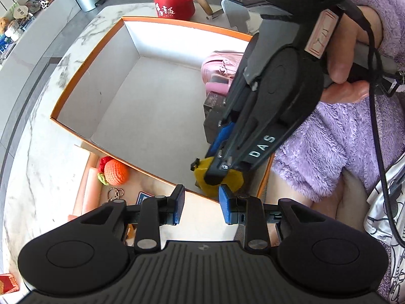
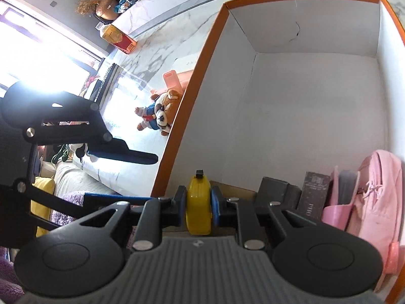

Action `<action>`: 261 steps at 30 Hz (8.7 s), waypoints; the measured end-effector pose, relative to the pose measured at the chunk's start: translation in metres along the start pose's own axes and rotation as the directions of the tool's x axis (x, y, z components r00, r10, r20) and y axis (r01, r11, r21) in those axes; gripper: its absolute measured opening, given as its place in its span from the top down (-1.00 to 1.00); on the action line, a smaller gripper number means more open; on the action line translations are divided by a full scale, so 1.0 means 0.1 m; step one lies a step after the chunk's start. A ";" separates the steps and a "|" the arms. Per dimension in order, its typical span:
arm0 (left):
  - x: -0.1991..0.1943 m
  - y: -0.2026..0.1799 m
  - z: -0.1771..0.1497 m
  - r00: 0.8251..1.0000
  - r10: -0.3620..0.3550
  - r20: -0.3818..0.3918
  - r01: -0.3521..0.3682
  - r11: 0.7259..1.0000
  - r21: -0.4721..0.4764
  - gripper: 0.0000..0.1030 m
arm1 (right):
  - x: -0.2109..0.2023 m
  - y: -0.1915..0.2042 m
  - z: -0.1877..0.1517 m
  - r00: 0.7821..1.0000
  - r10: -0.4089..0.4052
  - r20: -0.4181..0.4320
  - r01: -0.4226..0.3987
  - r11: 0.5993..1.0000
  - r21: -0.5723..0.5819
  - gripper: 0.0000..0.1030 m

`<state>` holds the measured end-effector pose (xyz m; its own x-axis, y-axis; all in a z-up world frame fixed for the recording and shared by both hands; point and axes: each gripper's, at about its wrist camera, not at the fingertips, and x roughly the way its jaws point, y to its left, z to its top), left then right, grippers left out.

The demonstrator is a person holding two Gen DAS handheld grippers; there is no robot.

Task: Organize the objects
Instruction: 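Lower the yellow toy into the box and open the right gripper while the left releases the brown box, then grasp the plush red-panda doll with the left gripper while the right grasps the pink selfie stick, then lift the doll and pink selfie stick and carry both over the orange box, then lower the doll into the box with the left gripper while the right drops the selfie stick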

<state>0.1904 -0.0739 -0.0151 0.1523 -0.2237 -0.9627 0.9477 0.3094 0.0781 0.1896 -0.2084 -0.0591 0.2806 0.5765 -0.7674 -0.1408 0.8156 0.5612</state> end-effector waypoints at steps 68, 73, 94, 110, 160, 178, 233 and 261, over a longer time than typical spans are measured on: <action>-0.36 0.25 -1.37 0.909 0.337 0.247 -0.208 0.877 -0.433 0.03 | -0.34 1.11 0.01 0.942 -0.204 0.267 0.302 0.860 -0.411 0.55; -0.04 0.43 -1.44 0.918 0.331 0.217 -0.259 0.917 -0.303 -0.14 | -0.09 1.16 0.22 0.943 -0.237 0.232 0.321 0.832 -0.453 0.55; 0.67 0.67 -1.52 0.911 0.387 0.144 -0.387 0.922 -0.027 -0.10 | 0.51 1.19 0.57 0.944 -0.304 0.131 0.326 0.784 -0.528 0.48; 0.21 0.50 -1.80 0.934 0.339 0.117 -0.318 0.933 -0.167 -0.43 | 0.84 1.32 0.82 0.941 -0.328 0.081 0.308 0.734 -0.606 0.40; 0.17 0.66 -2.11 0.964 0.265 0.013 -0.223 0.835 -0.504 0.00 | 1.48 1.39 1.21 0.975 -0.222 0.033 0.201 0.801 -0.564 0.48; -0.90 0.25 -1.87 0.888 0.451 0.092 -0.337 0.774 -0.536 0.25 | 0.07 1.85 0.98 0.967 -0.121 0.227 0.233 0.782 -0.578 0.48; 1.05 0.03 0.25 1.000 0.029 0.003 -0.028 0.911 0.411 0.19 | -0.09 -0.65 1.49 0.945 -0.295 0.143 0.325 0.894 -0.307 0.48; 0.49 0.03 0.02 0.970 0.104 0.218 -0.137 0.981 0.141 -0.34 | -0.43 -0.39 1.40 0.903 -0.375 0.208 0.427 0.835 -0.347 0.37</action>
<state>0.2017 -0.0858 -0.0619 0.3075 -0.3862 -0.8697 0.9480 0.2038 0.2447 0.3159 -0.2719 -0.0042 0.5039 0.2046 -0.8392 -0.3276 0.9442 0.0334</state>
